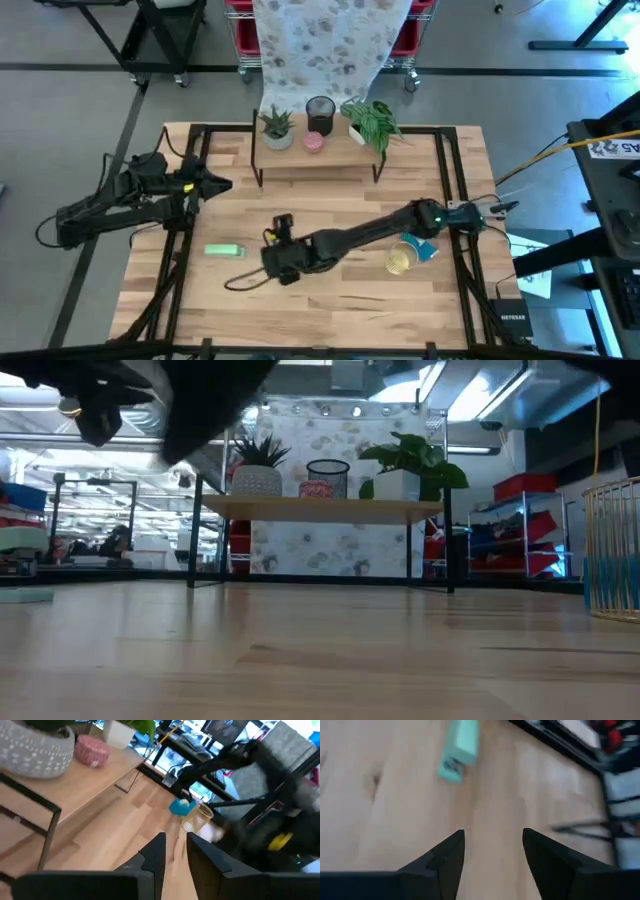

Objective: Stock shelves
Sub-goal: Remove the pink scented candle on the shelf

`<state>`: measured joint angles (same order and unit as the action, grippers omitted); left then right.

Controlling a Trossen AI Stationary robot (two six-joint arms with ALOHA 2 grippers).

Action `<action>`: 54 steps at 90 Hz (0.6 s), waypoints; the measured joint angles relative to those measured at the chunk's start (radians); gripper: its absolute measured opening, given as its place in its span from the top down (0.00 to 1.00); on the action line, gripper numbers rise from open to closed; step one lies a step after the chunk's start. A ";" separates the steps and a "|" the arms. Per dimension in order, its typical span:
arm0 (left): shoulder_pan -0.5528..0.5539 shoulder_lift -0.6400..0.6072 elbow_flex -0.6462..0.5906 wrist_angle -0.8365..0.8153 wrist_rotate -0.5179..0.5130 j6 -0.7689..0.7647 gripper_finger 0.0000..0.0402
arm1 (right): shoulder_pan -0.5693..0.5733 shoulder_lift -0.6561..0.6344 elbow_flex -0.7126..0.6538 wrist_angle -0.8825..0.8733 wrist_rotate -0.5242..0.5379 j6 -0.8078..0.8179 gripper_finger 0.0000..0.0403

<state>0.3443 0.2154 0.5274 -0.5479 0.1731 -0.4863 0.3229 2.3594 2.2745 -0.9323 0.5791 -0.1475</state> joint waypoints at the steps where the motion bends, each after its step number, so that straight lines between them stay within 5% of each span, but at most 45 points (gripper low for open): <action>1: 0.000 -0.001 0.000 -0.004 0.000 0.000 0.85 | 0.002 -0.010 0.000 -0.020 0.007 0.004 0.54; 40: 0.000 -0.033 0.000 -0.076 -0.026 0.027 0.85 | 0.109 -0.296 0.000 -0.632 0.376 0.448 0.54; 54: 0.000 -0.040 0.000 -0.080 -0.025 0.029 0.85 | 0.190 -0.382 -0.144 -0.633 0.396 0.597 0.54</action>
<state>0.3447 0.1758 0.5270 -0.6276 0.1478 -0.4571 0.5129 1.9777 2.1308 -1.5652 0.9754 0.4498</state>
